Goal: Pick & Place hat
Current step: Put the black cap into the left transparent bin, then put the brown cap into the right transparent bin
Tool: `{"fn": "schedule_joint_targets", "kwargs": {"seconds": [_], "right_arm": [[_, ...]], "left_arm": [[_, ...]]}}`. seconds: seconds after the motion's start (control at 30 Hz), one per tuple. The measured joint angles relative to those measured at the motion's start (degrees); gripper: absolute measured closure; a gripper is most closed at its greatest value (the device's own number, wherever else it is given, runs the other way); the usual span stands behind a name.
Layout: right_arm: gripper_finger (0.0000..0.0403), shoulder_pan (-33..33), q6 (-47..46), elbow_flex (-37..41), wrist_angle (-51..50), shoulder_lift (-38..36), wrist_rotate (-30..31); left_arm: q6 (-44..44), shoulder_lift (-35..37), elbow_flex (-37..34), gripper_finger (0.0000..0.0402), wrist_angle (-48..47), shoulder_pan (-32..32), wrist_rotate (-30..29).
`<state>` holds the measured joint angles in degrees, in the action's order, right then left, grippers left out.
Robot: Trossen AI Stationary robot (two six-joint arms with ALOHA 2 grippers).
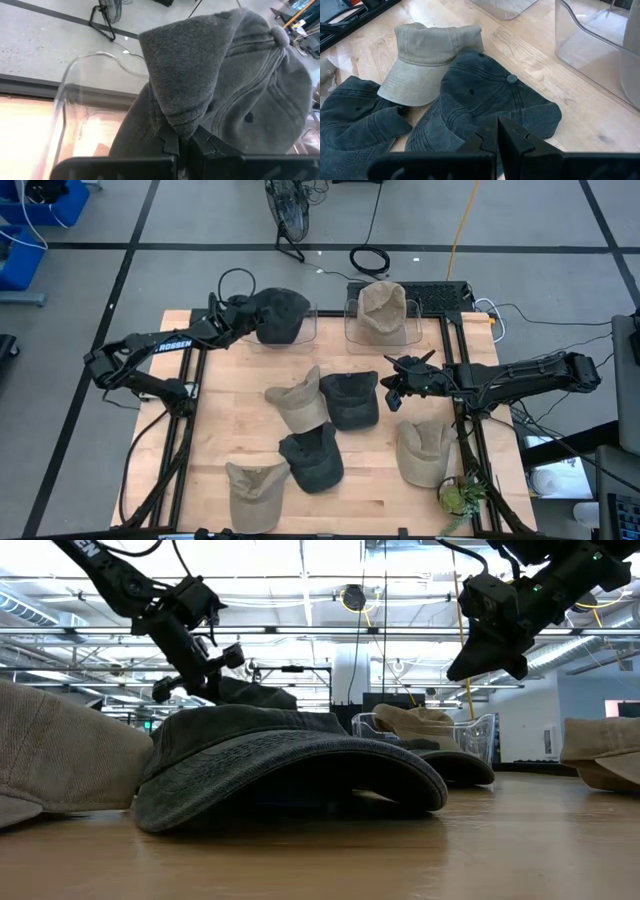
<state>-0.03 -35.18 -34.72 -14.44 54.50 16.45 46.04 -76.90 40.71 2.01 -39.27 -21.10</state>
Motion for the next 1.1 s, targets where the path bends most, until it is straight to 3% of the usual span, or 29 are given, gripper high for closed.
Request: {"fn": "schedule_joint_targets", "kwargs": {"seconds": [0.13,0.6,0.93,1.1], "right_arm": [[0.0403,0.0,0.02,0.0,0.0,0.0,0.0],[0.0403,0.0,0.31,0.0,0.0,0.0,0.0],[0.0403,0.0,0.85,0.0,0.0,0.0,-0.04],[0.0403,0.0,0.97,0.0,0.0,0.0,-0.07]], "left_arm": [[-0.69,0.0,0.0,0.0387,0.37,0.09,0.02],[0.48,0.0,0.0,0.0264,1.61,0.09,2.11],[-3.52,0.16,0.0,0.0165,10.06,0.09,11.55],[-4.94,2.44,0.0,0.0152,13.3,1.06,18.95]]}}
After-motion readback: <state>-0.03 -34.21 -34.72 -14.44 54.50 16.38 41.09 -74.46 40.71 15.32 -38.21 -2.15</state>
